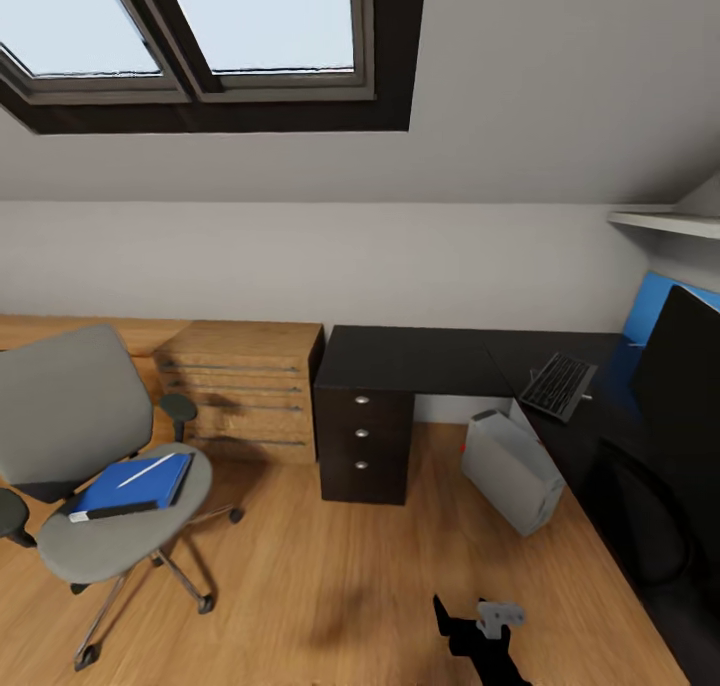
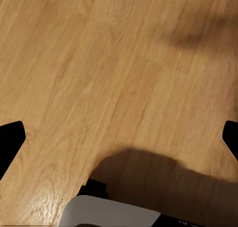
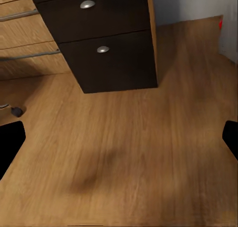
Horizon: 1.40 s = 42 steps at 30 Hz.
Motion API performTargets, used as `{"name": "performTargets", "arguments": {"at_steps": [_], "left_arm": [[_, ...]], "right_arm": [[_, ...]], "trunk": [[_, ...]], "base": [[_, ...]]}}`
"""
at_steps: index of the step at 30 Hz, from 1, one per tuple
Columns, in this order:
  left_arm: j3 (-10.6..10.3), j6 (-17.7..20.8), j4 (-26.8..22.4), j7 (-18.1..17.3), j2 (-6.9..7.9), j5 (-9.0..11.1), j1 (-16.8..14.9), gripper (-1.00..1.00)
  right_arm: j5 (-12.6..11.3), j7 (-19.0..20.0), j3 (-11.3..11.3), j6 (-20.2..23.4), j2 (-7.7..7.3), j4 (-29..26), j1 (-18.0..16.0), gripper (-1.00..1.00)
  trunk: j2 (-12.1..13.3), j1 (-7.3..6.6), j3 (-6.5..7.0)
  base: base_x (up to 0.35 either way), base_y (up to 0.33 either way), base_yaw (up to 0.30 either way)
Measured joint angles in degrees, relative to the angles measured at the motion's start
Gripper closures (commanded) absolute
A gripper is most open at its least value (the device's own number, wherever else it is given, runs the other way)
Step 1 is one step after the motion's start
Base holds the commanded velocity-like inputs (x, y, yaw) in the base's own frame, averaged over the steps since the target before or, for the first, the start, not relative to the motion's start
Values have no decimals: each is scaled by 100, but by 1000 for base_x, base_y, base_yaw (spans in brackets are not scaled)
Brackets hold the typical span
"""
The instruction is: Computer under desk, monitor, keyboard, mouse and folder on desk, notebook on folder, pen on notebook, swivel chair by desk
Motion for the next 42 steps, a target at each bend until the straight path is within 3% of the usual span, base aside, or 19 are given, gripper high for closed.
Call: {"name": "performTargets", "arguments": {"at_steps": [10,42], "left_arm": [[0,0,0,-2,0,-1,-5,-100],[-6,-1,0,-1,-16,-9,-7,-100]], "right_arm": [[-3,-167,-1,8,91,0,0,-100],[-38,-192,1,8,152,8,0,-100]], "trunk": [[401,-218,185],[1686,-922,761]], "base": [[-308,1,-15],[-338,-34,0]]}}
